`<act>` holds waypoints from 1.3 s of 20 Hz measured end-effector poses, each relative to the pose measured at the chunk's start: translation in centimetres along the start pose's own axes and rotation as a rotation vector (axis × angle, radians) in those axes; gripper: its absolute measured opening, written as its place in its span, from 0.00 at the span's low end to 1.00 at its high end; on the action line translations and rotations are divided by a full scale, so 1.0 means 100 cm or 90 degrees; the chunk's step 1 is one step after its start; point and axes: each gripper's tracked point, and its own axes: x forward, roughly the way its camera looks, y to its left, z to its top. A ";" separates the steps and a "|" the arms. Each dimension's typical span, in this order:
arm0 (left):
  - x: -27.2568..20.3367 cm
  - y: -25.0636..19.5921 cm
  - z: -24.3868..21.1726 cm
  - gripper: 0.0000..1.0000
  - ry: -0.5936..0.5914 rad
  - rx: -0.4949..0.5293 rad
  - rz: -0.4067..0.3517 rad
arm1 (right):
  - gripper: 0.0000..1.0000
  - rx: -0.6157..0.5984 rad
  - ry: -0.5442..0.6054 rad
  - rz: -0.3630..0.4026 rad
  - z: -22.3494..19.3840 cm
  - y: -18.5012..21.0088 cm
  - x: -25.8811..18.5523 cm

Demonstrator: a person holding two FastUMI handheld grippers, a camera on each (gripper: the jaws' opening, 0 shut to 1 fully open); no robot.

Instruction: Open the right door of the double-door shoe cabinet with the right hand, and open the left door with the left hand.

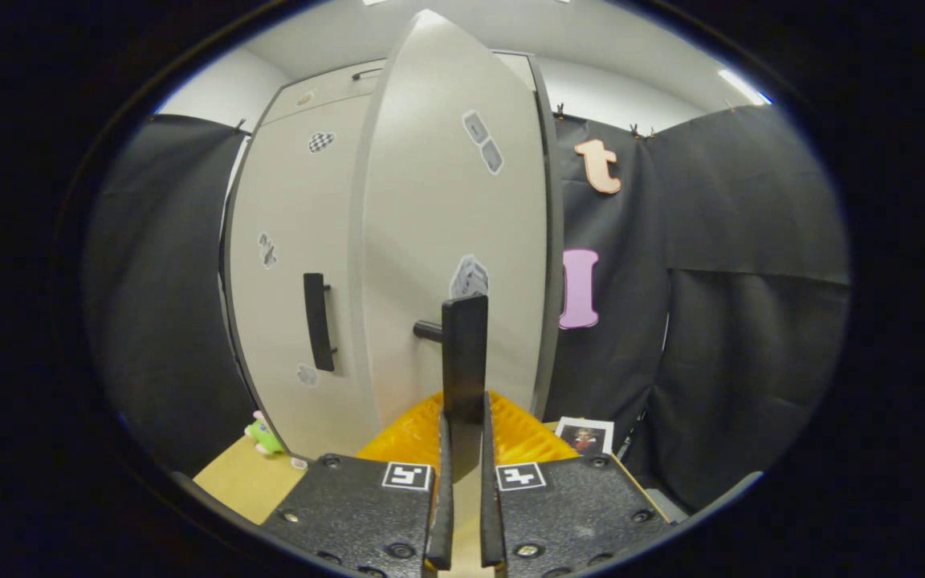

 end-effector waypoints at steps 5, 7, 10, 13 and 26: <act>0.010 -0.031 -0.002 0.95 0.006 -0.006 -0.015 | 0.13 -0.007 -0.005 -0.007 -0.002 -0.027 -0.010; 0.012 -0.046 -0.003 0.95 0.009 -0.003 -0.018 | 0.11 -0.007 -0.008 -0.017 -0.002 -0.046 -0.014; 0.015 -0.068 -0.002 0.95 0.014 -0.007 -0.016 | 0.06 -0.010 -0.015 -0.016 -0.002 -0.079 -0.016; 0.016 -0.094 0.000 0.95 0.020 -0.020 -0.010 | 0.04 -0.019 -0.016 0.001 -0.003 -0.110 -0.013; 0.010 -0.116 -0.002 0.95 0.038 -0.024 0.057 | 0.04 -0.018 -0.012 0.058 -0.005 -0.130 -0.012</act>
